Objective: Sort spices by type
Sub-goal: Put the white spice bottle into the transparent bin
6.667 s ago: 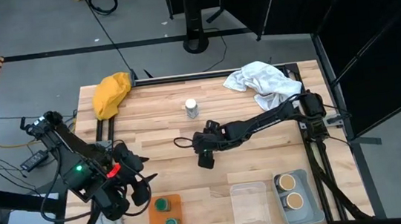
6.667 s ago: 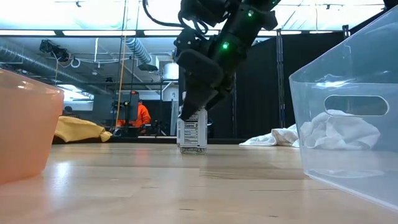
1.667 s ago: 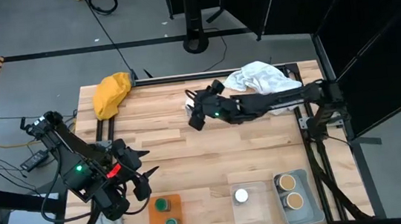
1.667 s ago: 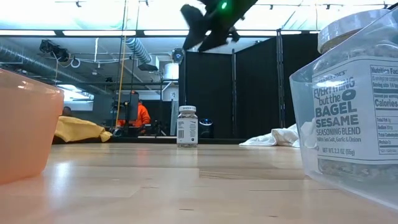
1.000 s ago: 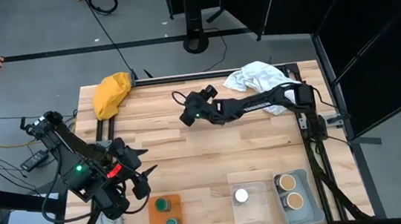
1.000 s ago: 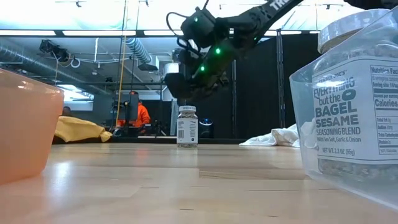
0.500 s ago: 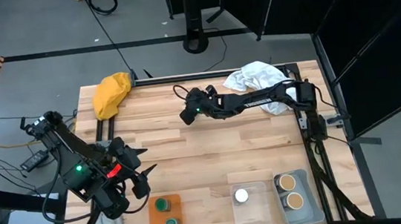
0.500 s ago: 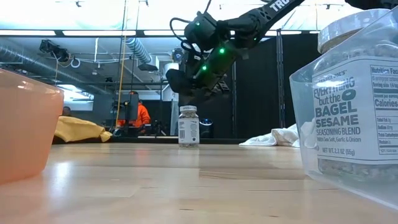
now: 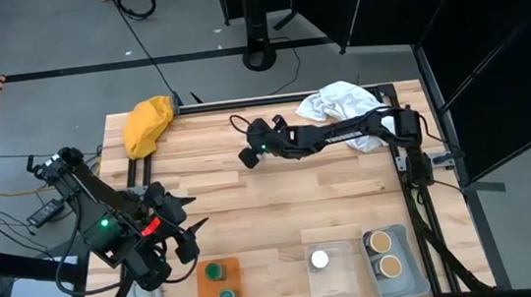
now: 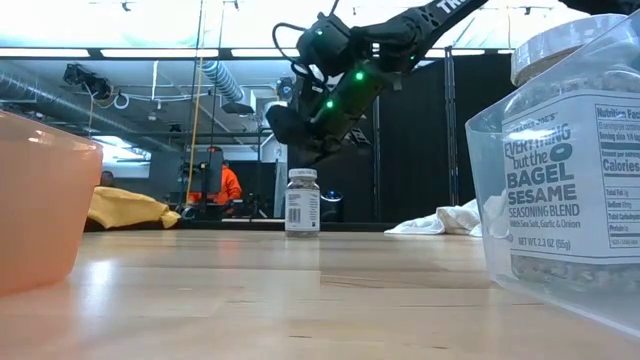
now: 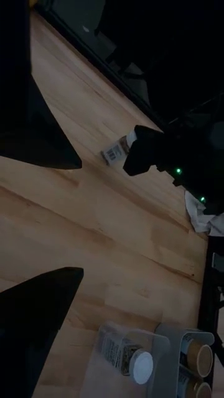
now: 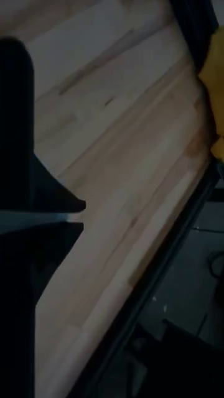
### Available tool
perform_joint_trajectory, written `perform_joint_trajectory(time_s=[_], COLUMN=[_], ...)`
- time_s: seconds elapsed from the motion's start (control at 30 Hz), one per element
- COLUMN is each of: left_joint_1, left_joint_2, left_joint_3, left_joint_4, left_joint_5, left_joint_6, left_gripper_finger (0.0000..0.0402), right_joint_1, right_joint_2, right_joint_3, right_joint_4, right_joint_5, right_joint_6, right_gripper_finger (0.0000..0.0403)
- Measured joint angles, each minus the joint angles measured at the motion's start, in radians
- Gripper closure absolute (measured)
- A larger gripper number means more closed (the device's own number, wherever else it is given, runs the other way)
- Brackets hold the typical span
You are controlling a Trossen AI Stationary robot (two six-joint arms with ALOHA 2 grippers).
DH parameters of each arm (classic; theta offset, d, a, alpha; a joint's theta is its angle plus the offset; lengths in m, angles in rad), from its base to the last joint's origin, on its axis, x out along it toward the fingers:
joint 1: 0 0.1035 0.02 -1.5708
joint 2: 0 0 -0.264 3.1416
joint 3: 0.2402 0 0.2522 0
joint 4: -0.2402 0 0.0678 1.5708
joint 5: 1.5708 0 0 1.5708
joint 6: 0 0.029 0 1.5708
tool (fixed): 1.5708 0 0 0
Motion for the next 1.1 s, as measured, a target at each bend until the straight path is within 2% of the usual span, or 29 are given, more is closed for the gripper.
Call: perform_joint_trajectory(time_s=[0.23, 0.43, 0.53, 0.63, 0.8, 1.1], left_joint_1=[0.000, 0.000, 0.000, 0.000, 0.000, 0.000], left_joint_2=[0.000, 0.000, 0.000, 0.000, 0.000, 0.000], left_joint_3=[0.000, 0.000, 0.000, 0.000, 0.000, 0.000], left_joint_4=[-0.003, -0.007, -0.012, -0.013, -0.020, -0.027], left_joint_5=[0.000, 0.000, 0.000, 0.000, 0.001, -0.009], left_joint_6=[0.000, 0.000, 0.000, 0.000, 0.000, 0.000], left_gripper_finger=[0.0127, 0.0127, 0.0127, 0.0127, 0.0127, 0.0127], right_joint_1=[0.002, 0.016, 0.024, 0.030, 0.033, 0.017], right_joint_2=[-0.069, -0.136, -0.136, -0.098, -0.031, 0.065], right_joint_3=[-0.002, 0.000, 0.002, 0.002, 0.001, 0.001], right_joint_4=[0.020, 0.025, 0.003, -0.042, -0.068, -0.056], right_joint_5=[-0.008, -0.011, -0.008, -0.014, -0.019, -0.053], right_joint_6=[-0.076, -0.111, -0.127, -0.055, 0.034, 0.080], right_gripper_finger=[0.0260, 0.0139, 0.0082, 0.0040, 0.0011, 0.0027])
